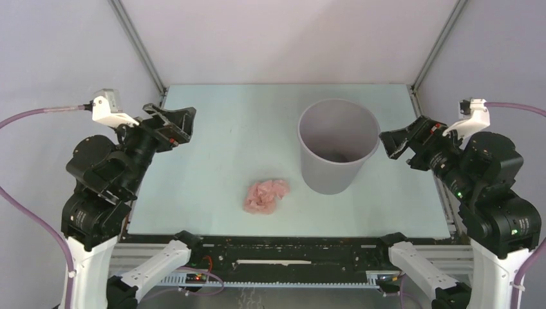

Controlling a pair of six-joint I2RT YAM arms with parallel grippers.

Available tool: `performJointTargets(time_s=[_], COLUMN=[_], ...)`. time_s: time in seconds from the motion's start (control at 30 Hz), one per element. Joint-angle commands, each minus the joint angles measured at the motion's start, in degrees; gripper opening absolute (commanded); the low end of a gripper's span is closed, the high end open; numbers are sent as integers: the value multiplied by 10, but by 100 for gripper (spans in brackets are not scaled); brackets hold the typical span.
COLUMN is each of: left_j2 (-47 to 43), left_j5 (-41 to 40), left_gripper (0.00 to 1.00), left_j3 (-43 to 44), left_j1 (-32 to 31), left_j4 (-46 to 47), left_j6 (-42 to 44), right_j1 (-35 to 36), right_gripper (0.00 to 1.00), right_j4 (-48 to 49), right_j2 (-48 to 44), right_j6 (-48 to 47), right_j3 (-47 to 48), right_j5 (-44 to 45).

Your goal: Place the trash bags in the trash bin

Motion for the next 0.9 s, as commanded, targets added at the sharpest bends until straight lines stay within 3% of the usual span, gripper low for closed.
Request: performJointTargets(time_s=[0.0, 0.27, 0.5, 0.63, 0.87], left_j2=[0, -5, -2, -8, 21], left_j5=[-106, -177, -176, -118, 0], left_gripper=[100, 100, 100, 100, 100], left_j3=[-24, -61, -111, -174, -299], left_j1=[-50, -87, -84, -80, -76], left_j4=[13, -4, -33, -29, -20], left_j6=[39, 31, -22, -47, -129], right_j1=[-13, -4, 16, 55, 210], right_gripper=[99, 100, 100, 100, 100], right_j4=[-44, -69, -59, -44, -23], right_j2=[18, 38, 46, 59, 103], right_j6=[-30, -39, -49, -52, -54], right_j3=[11, 13, 12, 14, 29], right_j5=[-32, -43, -74, -100, -82])
